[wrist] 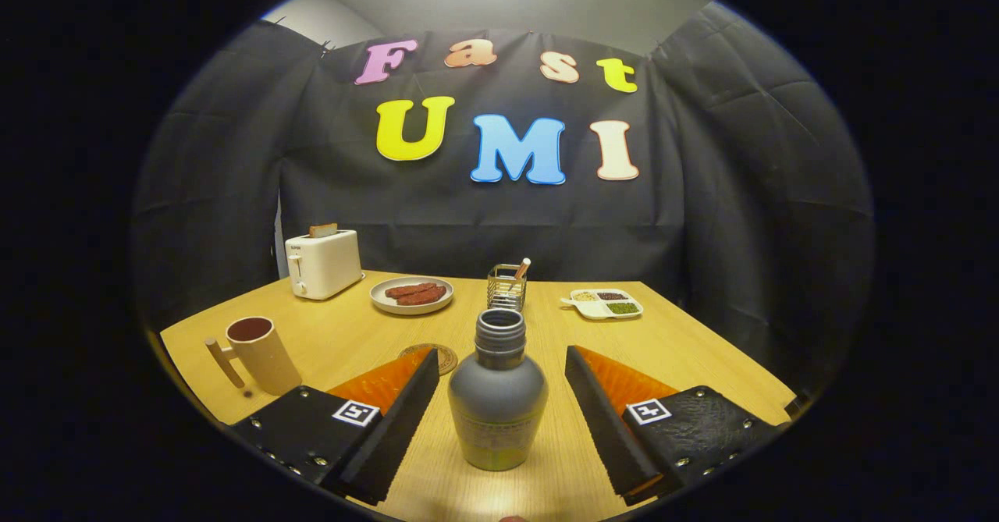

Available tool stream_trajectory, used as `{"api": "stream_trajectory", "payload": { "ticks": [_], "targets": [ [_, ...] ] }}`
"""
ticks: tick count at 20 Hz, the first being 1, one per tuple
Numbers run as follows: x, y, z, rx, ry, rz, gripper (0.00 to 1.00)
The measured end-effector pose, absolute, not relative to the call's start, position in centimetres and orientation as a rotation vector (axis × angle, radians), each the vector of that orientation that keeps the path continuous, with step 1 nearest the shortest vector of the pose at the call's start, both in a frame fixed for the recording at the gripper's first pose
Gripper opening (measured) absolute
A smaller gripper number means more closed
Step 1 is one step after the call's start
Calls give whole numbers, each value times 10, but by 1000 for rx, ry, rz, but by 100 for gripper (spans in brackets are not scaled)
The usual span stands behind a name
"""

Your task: Take the bottle from table, then pour the juice into the cup, finally place the bottle on the coaster

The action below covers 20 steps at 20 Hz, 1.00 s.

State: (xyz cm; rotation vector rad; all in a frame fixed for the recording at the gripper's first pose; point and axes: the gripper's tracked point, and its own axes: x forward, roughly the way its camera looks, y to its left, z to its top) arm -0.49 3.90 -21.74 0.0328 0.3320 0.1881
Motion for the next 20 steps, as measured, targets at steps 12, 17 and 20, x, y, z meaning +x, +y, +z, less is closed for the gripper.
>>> {"api": "stream_trajectory", "payload": {
  "ticks": [12,17,20],
  "targets": [
    [-17,44,-270,39,469,186,100],
    [-24,47,-282,28,503,192,95],
    [-22,46,-283,26,509,191,90]
  ]
}}
